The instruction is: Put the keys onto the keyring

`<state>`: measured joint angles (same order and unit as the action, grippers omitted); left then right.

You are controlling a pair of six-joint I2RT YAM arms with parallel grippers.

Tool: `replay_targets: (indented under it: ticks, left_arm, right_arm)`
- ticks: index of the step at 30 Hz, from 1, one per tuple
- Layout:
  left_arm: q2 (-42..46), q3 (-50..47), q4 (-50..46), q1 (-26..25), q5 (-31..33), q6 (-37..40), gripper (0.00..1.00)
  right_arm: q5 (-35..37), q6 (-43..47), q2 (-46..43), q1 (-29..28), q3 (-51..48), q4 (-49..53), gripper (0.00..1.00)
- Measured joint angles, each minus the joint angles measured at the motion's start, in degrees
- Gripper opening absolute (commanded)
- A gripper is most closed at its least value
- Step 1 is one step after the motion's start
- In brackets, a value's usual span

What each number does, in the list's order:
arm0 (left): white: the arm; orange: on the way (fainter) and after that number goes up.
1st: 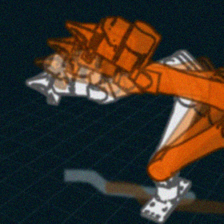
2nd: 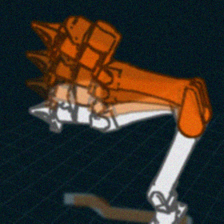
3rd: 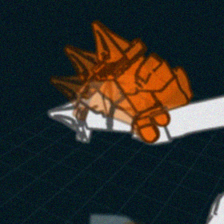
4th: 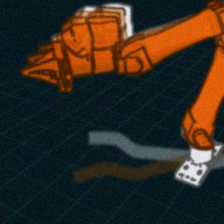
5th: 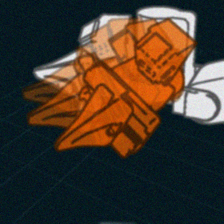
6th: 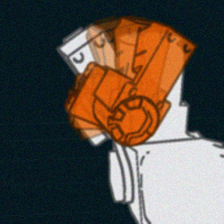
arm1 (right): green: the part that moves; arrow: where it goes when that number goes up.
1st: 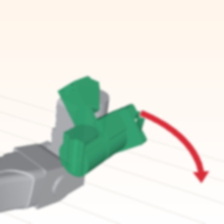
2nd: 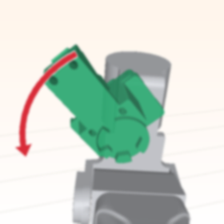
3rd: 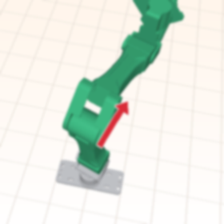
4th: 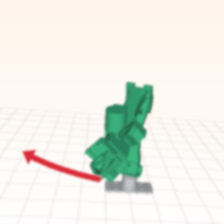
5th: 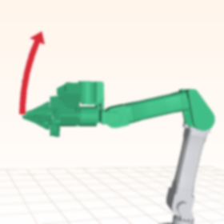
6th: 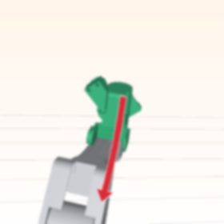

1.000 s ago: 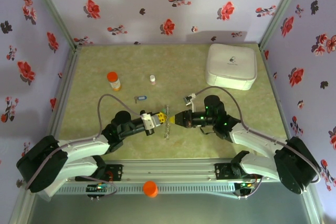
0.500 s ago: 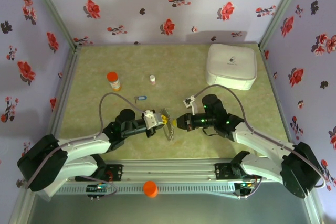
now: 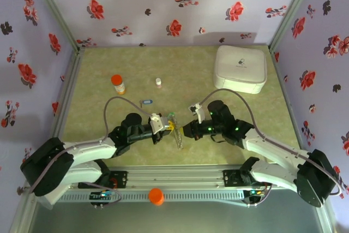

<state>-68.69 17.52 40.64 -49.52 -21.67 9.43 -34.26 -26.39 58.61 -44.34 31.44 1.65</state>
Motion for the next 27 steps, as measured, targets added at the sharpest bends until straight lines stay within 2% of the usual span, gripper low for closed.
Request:
replay_targets:
  ticks: [9,17,21,27]
  left_arm:
    - [-0.42,0.0,0.96,0.2,0.02,-0.57,0.0]
    - [-0.48,0.0,1.66,0.2,0.02,-0.55,0.0]
    - [-0.48,0.0,2.32,0.2,0.02,-0.55,0.0]
    - [-0.57,0.0,2.91,0.2,0.02,-0.55,0.0]
  right_arm:
    - [1.16,-0.48,0.44,-0.26,-0.28,0.85,0.36]
    - [1.88,-3.98,-1.7,1.57,-0.31,1.03,0.41]
    - [-0.61,-8.72,-1.77,4.55,-0.42,-1.36,0.45]
    - [-5.7,-13.29,0.13,4.7,-0.76,-3.72,0.47]
